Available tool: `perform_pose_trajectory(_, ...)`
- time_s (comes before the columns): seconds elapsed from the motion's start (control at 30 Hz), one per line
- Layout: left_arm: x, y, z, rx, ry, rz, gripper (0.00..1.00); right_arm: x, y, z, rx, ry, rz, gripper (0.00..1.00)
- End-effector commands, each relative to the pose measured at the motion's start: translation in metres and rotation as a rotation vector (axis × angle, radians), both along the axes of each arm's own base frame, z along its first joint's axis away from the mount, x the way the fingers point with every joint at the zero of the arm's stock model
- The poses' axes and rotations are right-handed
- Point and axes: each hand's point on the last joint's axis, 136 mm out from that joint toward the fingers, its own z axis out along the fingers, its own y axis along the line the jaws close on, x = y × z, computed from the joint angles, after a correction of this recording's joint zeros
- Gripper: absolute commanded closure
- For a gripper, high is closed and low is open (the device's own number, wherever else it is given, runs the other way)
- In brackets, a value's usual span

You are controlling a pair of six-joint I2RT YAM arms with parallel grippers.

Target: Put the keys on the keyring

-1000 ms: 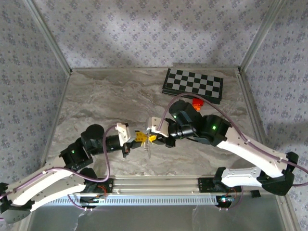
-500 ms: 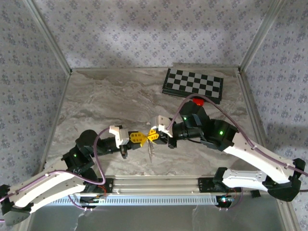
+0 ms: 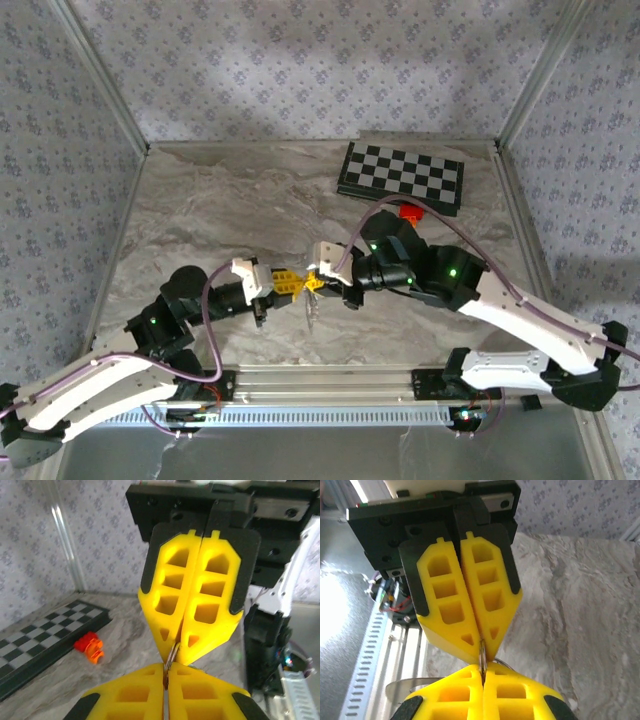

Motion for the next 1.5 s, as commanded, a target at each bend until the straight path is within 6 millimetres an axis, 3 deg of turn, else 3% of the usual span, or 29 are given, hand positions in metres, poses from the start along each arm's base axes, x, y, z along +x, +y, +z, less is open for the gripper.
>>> perform_pose_trajectory(0.0, 0.012, 0.004, 0.000, 0.061, -0.034, 0.072, 0.90, 0.001, -0.004, -0.009, -0.105, -0.042, -0.005, 1.00)
perform_pose_trajectory(0.27, 0.013, 0.002, -0.004, 0.077, -0.023, 0.071, 0.89, -0.004, 0.000, -0.027, -0.228, 0.030, 0.032, 1.00)
perform_pose_trajectory(0.37, 0.009, 0.001, 0.002, 0.043, -0.019, 0.050, 1.00, -0.006, 0.001, -0.023, -0.207, 0.043, 0.039, 1.00)
perform_pose_trajectory(0.53, -0.001, -0.001, 0.017, -0.063, -0.009, -0.005, 1.00, -0.007, 0.004, -0.015, -0.114, 0.080, 0.033, 1.00)
perform_pose_trajectory(0.7, -0.008, 0.003, 0.034, -0.153, -0.024, -0.034, 1.00, -0.009, 0.005, -0.010, -0.025, 0.104, 0.026, 0.86)
perform_pose_trajectory(0.97, -0.019, 0.003, 0.043, -0.233, -0.035, -0.090, 1.00, -0.014, 0.004, 0.006, 0.108, 0.113, 0.057, 0.80)
perform_pose_trajectory(1.03, -0.020, 0.004, 0.045, -0.258, -0.038, -0.098, 1.00, -0.012, 0.003, 0.010, 0.123, 0.104, 0.052, 0.81)
perform_pose_trajectory(1.1, -0.022, 0.005, 0.047, -0.283, -0.037, -0.105, 1.00, -0.012, 0.001, 0.000, 0.114, 0.117, 0.046, 0.82)
perform_pose_trajectory(1.27, -0.026, 0.006, 0.052, -0.317, -0.030, -0.133, 1.00, -0.014, -0.002, 0.007, 0.163, 0.107, 0.051, 0.89)
perform_pose_trajectory(1.47, -0.021, -0.001, 0.041, -0.288, -0.007, -0.124, 1.00, -0.002, -0.007, 0.009, 0.177, 0.049, -0.009, 1.00)
